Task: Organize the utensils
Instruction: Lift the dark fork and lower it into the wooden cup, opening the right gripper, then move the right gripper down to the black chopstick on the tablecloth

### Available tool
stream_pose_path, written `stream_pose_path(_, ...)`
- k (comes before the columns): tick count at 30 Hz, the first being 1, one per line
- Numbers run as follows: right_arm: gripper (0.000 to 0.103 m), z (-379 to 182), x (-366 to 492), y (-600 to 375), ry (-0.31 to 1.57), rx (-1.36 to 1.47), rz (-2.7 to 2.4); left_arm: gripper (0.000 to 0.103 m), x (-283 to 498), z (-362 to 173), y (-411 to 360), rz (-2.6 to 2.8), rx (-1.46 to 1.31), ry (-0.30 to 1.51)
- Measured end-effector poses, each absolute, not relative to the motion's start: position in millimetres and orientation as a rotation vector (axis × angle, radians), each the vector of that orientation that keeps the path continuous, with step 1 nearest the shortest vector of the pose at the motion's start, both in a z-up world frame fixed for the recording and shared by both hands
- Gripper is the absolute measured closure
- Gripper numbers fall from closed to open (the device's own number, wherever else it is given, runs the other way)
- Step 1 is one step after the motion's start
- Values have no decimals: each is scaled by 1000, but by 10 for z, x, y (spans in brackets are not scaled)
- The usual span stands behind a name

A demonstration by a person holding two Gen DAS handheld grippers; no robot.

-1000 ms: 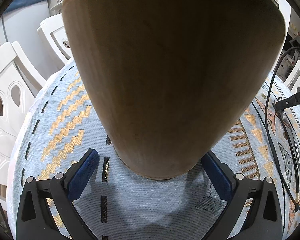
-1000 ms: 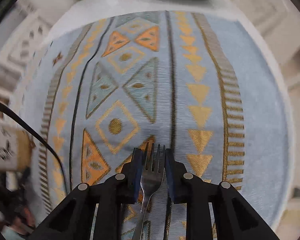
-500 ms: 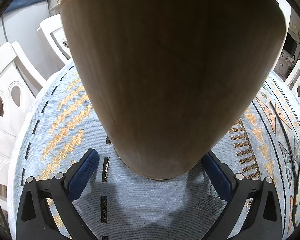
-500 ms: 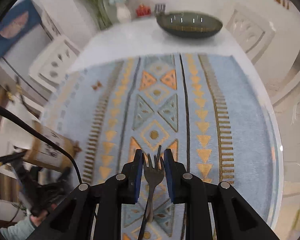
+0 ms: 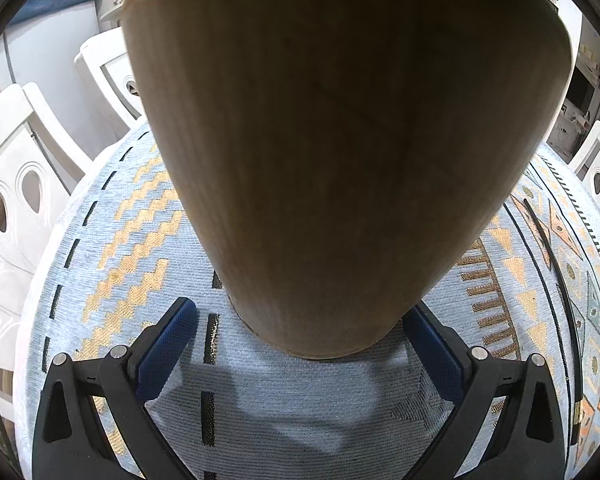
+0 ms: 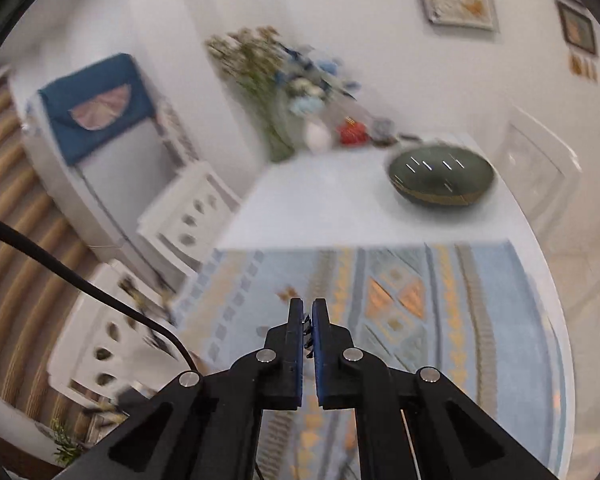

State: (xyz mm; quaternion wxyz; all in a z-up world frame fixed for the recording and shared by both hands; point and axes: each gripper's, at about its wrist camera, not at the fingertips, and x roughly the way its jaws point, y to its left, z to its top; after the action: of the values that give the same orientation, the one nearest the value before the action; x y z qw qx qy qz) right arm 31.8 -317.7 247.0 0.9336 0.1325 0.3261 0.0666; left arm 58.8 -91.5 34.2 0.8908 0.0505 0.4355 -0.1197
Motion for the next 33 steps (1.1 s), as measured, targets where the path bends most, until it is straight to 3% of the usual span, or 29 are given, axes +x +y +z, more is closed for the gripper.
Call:
stream_pose_path(12, 99, 3157, 101, -2577, 554, 159, 343, 0, 583, 351, -913, -252, 99, 899)
stream_pose_path(33, 99, 2559, 396, -2005, 725, 41, 383, 0, 397, 460, -905, -241, 93, 843)
